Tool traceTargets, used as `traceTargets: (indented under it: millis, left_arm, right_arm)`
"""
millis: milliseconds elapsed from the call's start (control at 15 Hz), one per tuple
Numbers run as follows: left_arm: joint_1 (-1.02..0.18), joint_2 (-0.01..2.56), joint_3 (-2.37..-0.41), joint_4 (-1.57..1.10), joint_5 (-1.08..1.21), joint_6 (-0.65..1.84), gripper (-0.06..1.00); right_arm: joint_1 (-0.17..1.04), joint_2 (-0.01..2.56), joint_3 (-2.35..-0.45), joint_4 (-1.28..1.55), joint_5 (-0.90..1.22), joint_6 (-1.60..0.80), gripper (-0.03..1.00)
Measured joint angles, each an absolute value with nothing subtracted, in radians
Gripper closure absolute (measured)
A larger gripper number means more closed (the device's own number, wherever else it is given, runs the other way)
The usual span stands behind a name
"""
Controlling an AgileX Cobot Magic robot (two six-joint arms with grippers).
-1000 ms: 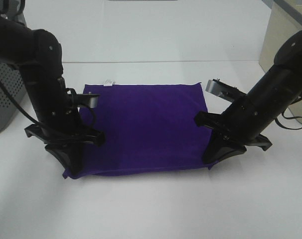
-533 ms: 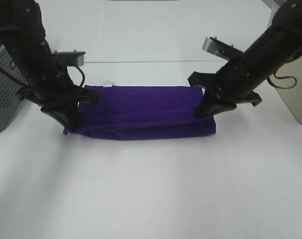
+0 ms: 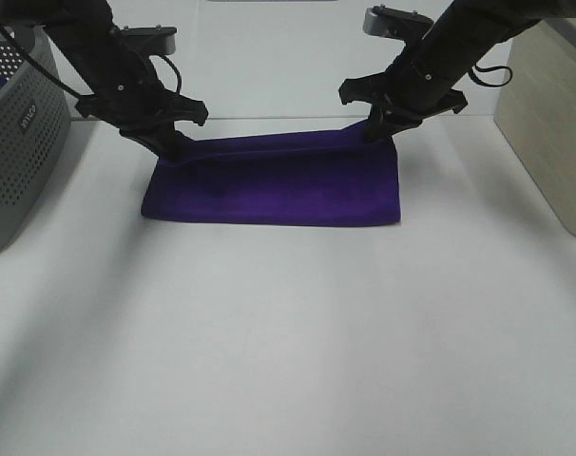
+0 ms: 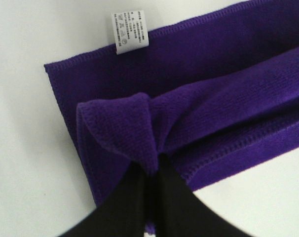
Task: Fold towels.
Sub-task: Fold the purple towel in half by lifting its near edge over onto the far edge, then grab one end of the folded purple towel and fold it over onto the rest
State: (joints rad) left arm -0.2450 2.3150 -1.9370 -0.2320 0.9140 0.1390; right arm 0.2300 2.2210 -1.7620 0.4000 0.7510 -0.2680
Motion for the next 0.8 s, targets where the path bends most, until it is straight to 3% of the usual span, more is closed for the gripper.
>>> traceTargets:
  millis: [333,400,467,533,667,800]
  left_arm:
    - [-0.245,2.416,-2.053,-0.226,0.968,0.142,0.93]
    - [-0.244,2.429,-2.058,-0.212,0.99,0.142,0.78]
    - [-0.239,2.43,-2.072,-0.194,1.018,0.126,0.64]
    - [-0.239,2.43,-2.072,-0.194,1.018,0.126,0.64]
    - [-0.238,2.431,-2.154,-0.133,1.15,0.091,0.2]
    - [-0.228,2.431,-2.22,-0.12,1.201,0.086,0.16]
  right_arm:
    - [0.23,2.283,-1.779,0.389,0.741,-0.267,0.93]
    - [0.23,2.283,-1.779,0.383,0.745,-0.267,0.85]
    - [0.228,2.283,-1.782,0.383,0.77,-0.267,0.64]
    - [0.228,2.283,-1.782,0.383,0.77,-0.267,0.64]
    - [0.225,2.282,-1.787,0.375,0.896,-0.268,0.25]
    - [0.225,2.266,-1.787,0.362,0.986,-0.268,0.17]
